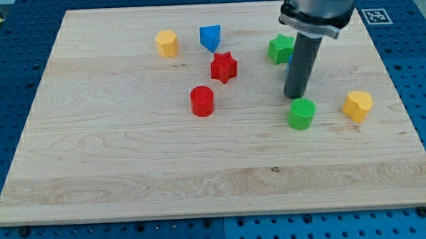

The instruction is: Move the green star below the blue cube

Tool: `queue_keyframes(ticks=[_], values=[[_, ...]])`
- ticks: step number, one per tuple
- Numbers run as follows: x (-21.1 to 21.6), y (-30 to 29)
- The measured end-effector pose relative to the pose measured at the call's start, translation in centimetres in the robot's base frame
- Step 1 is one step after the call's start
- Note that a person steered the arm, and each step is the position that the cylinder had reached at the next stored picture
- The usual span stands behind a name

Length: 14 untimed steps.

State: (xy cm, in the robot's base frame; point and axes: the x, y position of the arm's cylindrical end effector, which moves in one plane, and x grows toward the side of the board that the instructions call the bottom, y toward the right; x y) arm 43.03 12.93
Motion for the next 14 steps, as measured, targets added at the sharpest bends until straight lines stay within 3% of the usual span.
queue_keyframes(ticks=[2,7,9,12,14], values=[[-5.2,0.0],[-13.0,-3.1],[-19.0,-3.1],[-19.6,0.1],[-16.6,0.8]])
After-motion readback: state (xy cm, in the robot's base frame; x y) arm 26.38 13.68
